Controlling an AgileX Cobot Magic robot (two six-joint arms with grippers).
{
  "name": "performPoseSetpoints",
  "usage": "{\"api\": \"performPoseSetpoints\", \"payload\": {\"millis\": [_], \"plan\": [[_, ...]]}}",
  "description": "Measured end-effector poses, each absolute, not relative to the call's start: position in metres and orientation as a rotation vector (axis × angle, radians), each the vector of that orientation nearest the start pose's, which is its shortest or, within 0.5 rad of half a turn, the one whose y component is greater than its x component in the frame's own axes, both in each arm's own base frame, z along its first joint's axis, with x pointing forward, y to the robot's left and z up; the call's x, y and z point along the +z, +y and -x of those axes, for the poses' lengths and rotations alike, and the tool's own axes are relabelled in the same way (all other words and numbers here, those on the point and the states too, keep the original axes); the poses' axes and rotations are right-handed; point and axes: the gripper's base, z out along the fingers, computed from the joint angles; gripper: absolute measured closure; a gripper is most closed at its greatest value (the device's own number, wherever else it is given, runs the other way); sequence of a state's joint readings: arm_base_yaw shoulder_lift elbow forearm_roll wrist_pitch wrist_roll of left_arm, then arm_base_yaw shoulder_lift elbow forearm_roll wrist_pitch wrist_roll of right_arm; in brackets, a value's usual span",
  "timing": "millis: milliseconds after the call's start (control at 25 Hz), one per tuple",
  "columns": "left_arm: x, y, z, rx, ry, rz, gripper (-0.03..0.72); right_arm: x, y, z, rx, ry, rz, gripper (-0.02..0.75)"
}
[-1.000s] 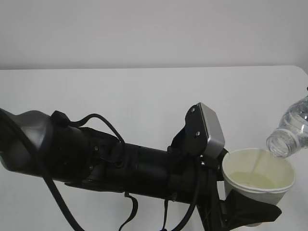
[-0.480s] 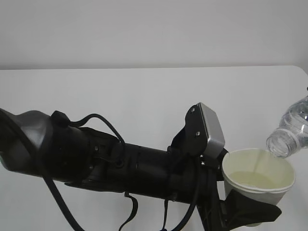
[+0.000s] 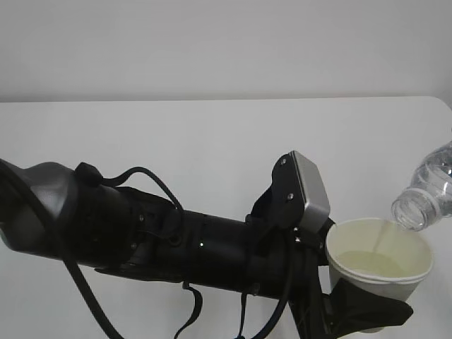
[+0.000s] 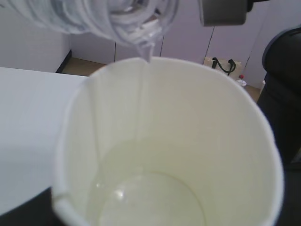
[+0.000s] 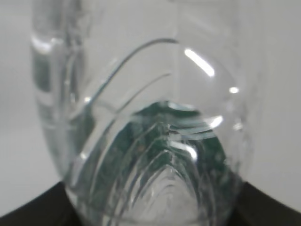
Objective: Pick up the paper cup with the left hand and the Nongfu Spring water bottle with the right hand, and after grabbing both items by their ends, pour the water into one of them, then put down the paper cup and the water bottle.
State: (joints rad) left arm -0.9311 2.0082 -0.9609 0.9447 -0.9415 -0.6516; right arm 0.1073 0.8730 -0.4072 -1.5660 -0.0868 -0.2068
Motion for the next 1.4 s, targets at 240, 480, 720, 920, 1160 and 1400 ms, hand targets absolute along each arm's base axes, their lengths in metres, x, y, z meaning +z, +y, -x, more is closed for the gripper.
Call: {"api": "performPoseSetpoints", "payload": {"millis": [240, 480, 720, 920, 1160, 1400], "plan": [[0.1504, -0.3424, -0.1805, -1.264, 1.444, -1.358, 0.225, 0.2585, 0.0263, -0.1717, -0.987, 1.181, 1.722, 0.320], [0.1504, -0.3424, -0.1805, -1.264, 1.444, -1.358, 0.225, 0.2585, 0.0263, -0.1717, -0.987, 1.181, 1.722, 0.320], [0.1504, -0.3424, -0.1805, -1.264, 1.444, -1.358, 0.225, 0.2585, 0.0263, -0.1717, -0.987, 1.181, 1.722, 0.320], [0.1504, -0.3424, -0.1805, -1.264, 1.444, -1.358, 0.225, 0.2585, 0.0263, -0.1717, -0.987, 1.181, 1.722, 0.320], [0.1504, -0.3424, -0.1805, -1.264, 1.444, -1.358, 0.225, 0.2585, 0.0263, -0.1717, -0.987, 1.181, 1.722, 0.320], [0.1504, -0.3424, -0.1805, -1.264, 1.444, -1.358, 0.225, 0.2585, 0.0262, -0.1717, -0.989, 1.183, 1.722, 0.320]]}}
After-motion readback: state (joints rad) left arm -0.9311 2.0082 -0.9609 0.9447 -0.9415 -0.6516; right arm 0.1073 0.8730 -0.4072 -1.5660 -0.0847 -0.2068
